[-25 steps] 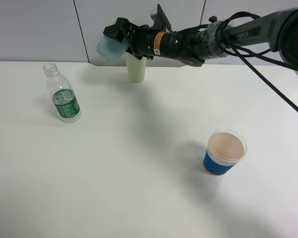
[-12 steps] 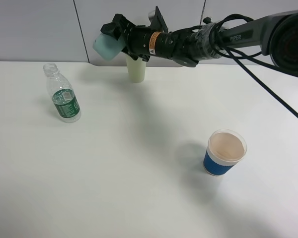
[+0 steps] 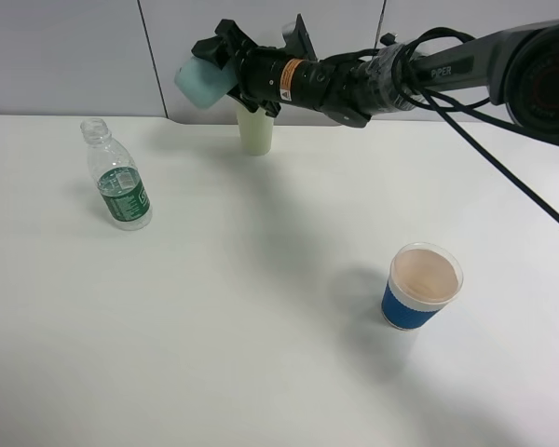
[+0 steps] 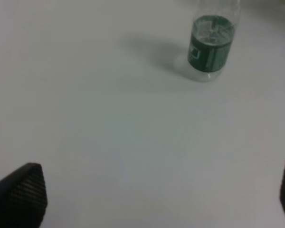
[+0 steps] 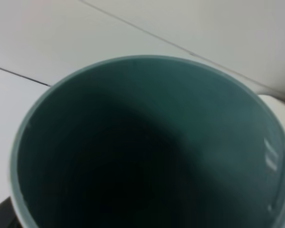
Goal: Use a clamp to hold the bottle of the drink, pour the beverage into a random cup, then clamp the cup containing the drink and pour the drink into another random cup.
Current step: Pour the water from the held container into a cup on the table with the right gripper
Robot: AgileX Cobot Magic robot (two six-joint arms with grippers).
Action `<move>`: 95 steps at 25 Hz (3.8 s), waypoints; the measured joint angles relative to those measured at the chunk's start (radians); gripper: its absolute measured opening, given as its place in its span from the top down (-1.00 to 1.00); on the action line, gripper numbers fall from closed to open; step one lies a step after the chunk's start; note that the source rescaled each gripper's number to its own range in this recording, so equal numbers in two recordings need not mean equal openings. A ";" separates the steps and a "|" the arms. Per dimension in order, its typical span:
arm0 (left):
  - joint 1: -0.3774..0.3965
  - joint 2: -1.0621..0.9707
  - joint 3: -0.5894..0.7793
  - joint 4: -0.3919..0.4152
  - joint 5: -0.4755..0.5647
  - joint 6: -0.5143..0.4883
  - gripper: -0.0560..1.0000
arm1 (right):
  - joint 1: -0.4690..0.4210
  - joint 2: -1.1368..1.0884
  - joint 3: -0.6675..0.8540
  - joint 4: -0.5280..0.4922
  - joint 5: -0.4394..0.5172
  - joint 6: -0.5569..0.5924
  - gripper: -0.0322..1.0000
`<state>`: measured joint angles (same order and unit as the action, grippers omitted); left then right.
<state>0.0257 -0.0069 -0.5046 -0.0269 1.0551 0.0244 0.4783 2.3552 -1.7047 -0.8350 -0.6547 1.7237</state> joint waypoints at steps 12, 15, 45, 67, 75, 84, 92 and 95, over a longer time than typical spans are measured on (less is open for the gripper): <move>0.000 0.000 0.000 0.000 0.000 0.000 -1.00 | 0.000 0.000 0.000 0.017 -0.027 0.067 0.94; 0.000 0.000 0.000 0.000 0.000 0.000 -1.00 | 0.000 0.000 0.000 0.033 -0.027 0.085 0.94; 0.000 0.000 0.000 0.000 0.000 0.000 -1.00 | 0.000 0.000 0.000 0.069 -0.106 0.140 0.94; 0.000 0.000 0.000 0.000 0.000 0.000 -1.00 | 0.001 0.000 -0.001 0.211 -0.166 0.155 0.94; 0.000 0.000 0.000 0.000 0.000 0.000 -1.00 | 0.001 0.000 -0.001 0.227 -0.191 0.156 0.94; 0.000 0.000 0.000 0.000 0.000 0.000 -1.00 | 0.001 0.000 -0.001 0.236 -0.209 0.187 0.94; 0.000 0.000 0.000 0.000 0.000 0.000 -1.00 | 0.001 0.000 -0.002 0.271 -0.237 0.209 0.94; 0.000 0.000 0.000 0.000 0.000 0.000 -1.00 | 0.001 0.000 -0.002 0.273 -0.237 0.219 0.94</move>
<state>0.0257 -0.0069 -0.5046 -0.0269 1.0551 0.0244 0.4794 2.3552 -1.7066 -0.5616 -0.8913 1.9426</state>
